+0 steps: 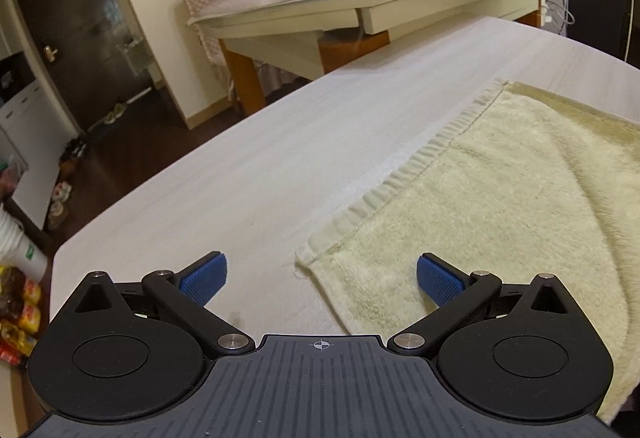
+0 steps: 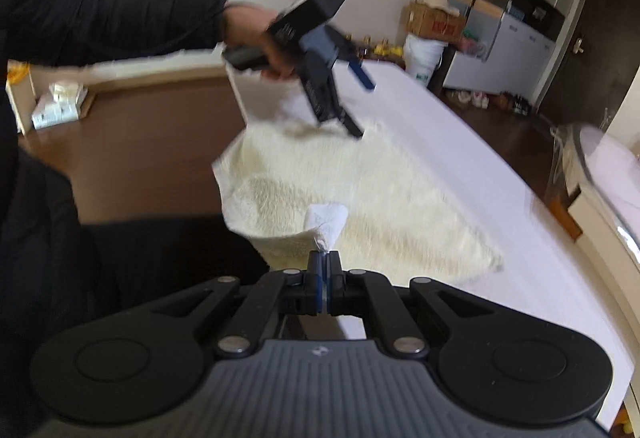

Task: Fold towel
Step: 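Shake the towel open with the right gripper and lay it flat, then grasp a towel edge with the left gripper while the right gripper holds a corner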

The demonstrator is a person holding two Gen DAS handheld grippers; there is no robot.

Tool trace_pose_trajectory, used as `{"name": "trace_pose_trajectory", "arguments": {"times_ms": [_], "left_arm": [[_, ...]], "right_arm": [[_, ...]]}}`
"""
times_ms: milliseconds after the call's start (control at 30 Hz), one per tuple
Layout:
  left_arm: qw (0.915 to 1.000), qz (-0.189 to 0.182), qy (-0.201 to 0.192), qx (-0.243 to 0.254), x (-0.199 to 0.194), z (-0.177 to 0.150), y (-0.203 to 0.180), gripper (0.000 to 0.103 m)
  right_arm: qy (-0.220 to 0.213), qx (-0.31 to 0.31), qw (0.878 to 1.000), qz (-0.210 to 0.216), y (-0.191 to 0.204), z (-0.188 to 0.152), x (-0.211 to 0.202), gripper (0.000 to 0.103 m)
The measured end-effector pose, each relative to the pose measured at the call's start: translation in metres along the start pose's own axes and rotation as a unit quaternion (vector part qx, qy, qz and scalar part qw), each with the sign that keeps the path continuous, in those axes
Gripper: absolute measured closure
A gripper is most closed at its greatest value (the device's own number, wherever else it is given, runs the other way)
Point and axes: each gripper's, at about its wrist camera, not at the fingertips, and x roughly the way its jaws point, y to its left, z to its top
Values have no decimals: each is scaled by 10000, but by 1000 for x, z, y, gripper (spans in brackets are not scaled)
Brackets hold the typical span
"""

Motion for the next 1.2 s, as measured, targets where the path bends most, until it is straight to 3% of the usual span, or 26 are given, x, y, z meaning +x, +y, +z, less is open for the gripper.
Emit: {"name": "trace_pose_trajectory", "arguments": {"times_ms": [267, 367, 467, 567, 667, 800, 933, 1000, 1200], "left_arm": [[9996, 115, -69, -237, 6, -2, 5, 0], [9995, 69, -54, -288, 8, -2, 6, 0], [9996, 31, -60, -268, 8, -2, 7, 0], [9996, 3, -58, -291, 9, -1, 8, 0], [9994, -36, -35, -330, 10, -1, 9, 0], [9986, -278, 8, -456, 12, 2, 13, 3], [9969, -551, 72, -557, 16, 6, 12, 6], [9962, -636, 101, -590, 18, 6, 12, 10], [9920, -973, 156, -788, 19, 8, 17, 36]], "right_arm": [[228, 1, 9997, -54, 7, -9, 8, 101], [288, 259, 9991, 152, 2, -15, 11, 96], [187, 359, 9988, 260, -2, -22, 9, 91], [-253, 779, 9961, 315, -17, -21, -2, 88], [-541, 1149, 9919, -54, -40, -18, -6, 79], [-288, 1622, 9823, -888, -80, -12, 17, 78], [-172, 1949, 9732, -1207, -114, -10, 44, 77], [-145, 2049, 9703, -1280, -124, -11, 54, 76], [-119, 2322, 9614, -1469, -148, -15, 74, 76]]}}
